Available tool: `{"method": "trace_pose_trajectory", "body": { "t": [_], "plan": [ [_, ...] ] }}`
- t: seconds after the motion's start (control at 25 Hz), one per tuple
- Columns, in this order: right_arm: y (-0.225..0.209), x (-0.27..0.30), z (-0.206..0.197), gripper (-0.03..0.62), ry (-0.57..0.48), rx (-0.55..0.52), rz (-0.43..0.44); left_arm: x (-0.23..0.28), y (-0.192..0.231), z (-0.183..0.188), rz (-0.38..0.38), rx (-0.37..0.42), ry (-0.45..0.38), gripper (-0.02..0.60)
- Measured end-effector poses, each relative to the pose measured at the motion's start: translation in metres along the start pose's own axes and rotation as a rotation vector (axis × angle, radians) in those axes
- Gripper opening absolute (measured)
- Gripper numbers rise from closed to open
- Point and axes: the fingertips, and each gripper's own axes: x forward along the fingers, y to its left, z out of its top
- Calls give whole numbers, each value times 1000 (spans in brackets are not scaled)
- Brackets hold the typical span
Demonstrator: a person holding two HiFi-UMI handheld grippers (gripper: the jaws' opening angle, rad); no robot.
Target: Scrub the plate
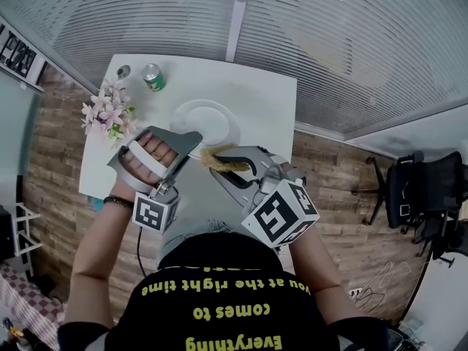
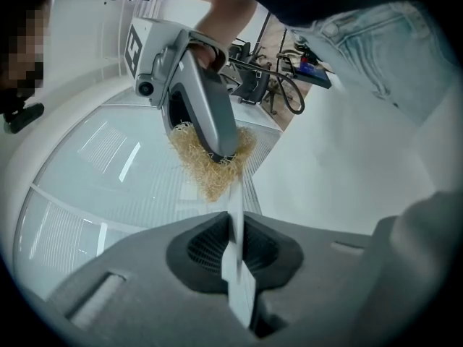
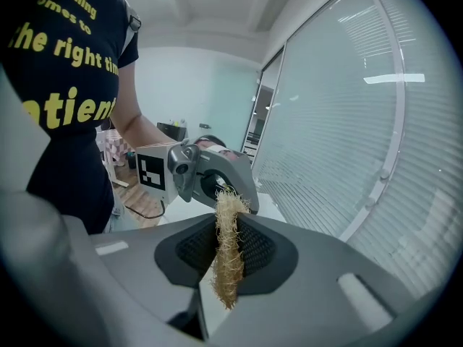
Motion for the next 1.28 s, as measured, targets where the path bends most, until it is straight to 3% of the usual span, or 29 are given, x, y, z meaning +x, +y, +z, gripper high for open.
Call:
{"method": "trace_pose_trajectory", "body": {
  "t": [0.28,0.48,0.88,1.04,1.28],
  "plan": [
    [-12,-7,-11,58,16,50,-13,-3,2,1,9,8,2,18],
    [-25,-15,-25,58,2,158,-27,-7,3,3,18,9,-11,18],
    [-53,-21,-68,58,88,261,-68,-13,-1,18,23,45,-56,18],
    [-52,-19,-70,58,96,264,-46,-13,-3,21,17,94,-62,18],
    [-37,-17,-52,58,73,216,1,-11,-3,23,10,52,-57,18]
  ]
}}
